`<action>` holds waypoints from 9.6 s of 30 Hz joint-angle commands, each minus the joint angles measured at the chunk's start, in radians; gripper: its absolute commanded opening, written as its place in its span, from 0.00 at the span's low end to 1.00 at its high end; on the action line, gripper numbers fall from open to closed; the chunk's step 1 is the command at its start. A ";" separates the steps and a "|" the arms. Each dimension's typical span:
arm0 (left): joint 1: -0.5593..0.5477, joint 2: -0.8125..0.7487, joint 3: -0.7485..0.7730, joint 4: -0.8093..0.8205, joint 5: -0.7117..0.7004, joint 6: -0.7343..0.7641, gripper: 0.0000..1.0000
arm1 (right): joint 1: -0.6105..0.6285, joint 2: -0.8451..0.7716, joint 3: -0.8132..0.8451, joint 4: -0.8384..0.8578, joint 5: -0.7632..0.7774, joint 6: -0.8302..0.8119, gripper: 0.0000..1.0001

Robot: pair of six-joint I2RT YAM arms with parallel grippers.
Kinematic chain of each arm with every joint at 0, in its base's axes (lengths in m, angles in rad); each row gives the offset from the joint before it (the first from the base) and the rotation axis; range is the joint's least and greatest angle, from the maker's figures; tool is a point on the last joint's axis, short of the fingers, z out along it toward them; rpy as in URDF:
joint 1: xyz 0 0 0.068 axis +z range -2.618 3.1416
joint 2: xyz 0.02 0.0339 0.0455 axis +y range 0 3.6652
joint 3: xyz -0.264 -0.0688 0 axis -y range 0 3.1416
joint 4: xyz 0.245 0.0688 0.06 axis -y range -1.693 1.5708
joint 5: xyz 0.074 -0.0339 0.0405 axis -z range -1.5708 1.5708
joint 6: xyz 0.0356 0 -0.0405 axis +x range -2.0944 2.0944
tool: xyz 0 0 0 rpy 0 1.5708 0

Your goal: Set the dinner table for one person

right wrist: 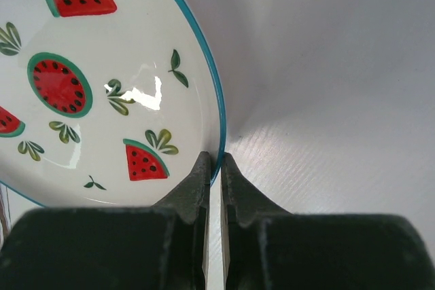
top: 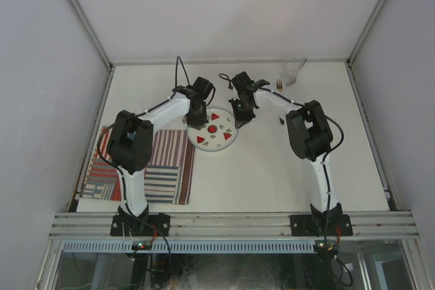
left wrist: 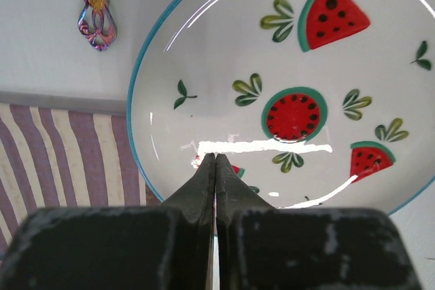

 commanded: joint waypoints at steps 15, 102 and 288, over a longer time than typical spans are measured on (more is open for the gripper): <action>-0.001 -0.219 -0.107 -0.098 -0.109 -0.065 0.00 | -0.158 -0.038 0.005 0.018 0.025 -0.022 0.00; -0.058 -0.135 -0.449 0.154 -0.015 -0.196 0.00 | -0.179 0.001 0.004 0.031 -0.009 -0.036 0.00; -0.012 -0.045 -0.050 0.166 -0.039 0.006 0.00 | -0.016 -0.050 -0.001 0.034 0.010 -0.014 0.00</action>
